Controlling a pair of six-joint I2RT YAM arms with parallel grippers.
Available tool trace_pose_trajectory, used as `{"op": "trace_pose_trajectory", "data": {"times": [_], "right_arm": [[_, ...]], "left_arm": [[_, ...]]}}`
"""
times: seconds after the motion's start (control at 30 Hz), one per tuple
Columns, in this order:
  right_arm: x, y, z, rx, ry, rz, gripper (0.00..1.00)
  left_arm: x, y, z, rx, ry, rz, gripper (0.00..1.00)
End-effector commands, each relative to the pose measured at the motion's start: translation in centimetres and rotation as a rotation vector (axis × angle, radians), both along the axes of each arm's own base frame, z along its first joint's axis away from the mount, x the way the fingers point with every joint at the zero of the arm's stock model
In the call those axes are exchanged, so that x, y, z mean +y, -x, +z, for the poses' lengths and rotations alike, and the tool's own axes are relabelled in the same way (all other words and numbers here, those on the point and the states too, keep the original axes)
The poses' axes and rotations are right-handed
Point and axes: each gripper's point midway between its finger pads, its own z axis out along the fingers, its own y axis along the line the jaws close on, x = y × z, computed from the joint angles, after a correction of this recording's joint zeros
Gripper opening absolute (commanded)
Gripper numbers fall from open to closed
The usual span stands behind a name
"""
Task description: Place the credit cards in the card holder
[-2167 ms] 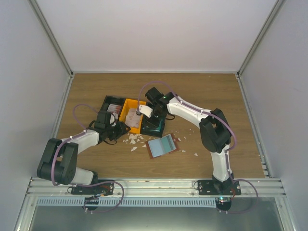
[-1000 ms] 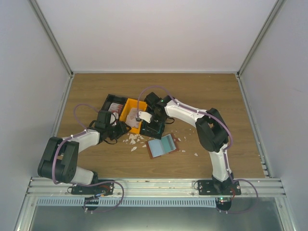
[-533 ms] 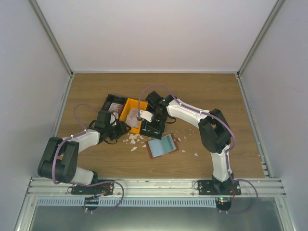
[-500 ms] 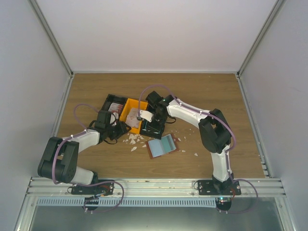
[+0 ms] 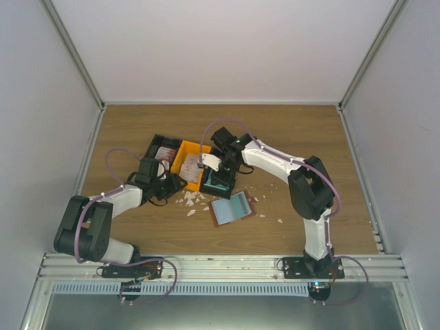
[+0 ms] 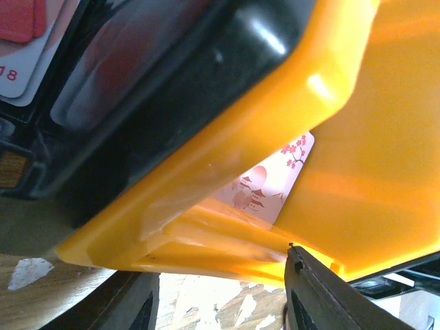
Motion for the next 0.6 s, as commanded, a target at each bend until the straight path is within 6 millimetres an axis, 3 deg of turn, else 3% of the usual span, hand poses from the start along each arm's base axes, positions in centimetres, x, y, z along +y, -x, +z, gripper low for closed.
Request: {"op": "trace_pose_trajectory", "data": {"times": [0.0, 0.2, 0.37, 0.57], "right_arm": [[0.0, 0.3, 2.3, -0.021, -0.043, -0.009, 0.01], [-0.2, -0.6, 3.6, -0.073, -0.056, -0.036, 0.01], [-0.4, -2.1, 5.7, -0.165, -0.073, -0.104, 0.0], [-0.6, -3.7, 11.3, -0.289, -0.189, -0.266, 0.01]], "left_arm": [[0.0, -1.9, 1.4, -0.079, -0.009, 0.003, 0.51], [-0.1, -1.9, 1.7, -0.085, -0.001, -0.002, 0.51], [-0.2, -1.8, 2.7, -0.112, 0.01, 0.0, 0.52], [0.1, -1.5, 5.5, -0.186, 0.011, 0.002, 0.62]]}}
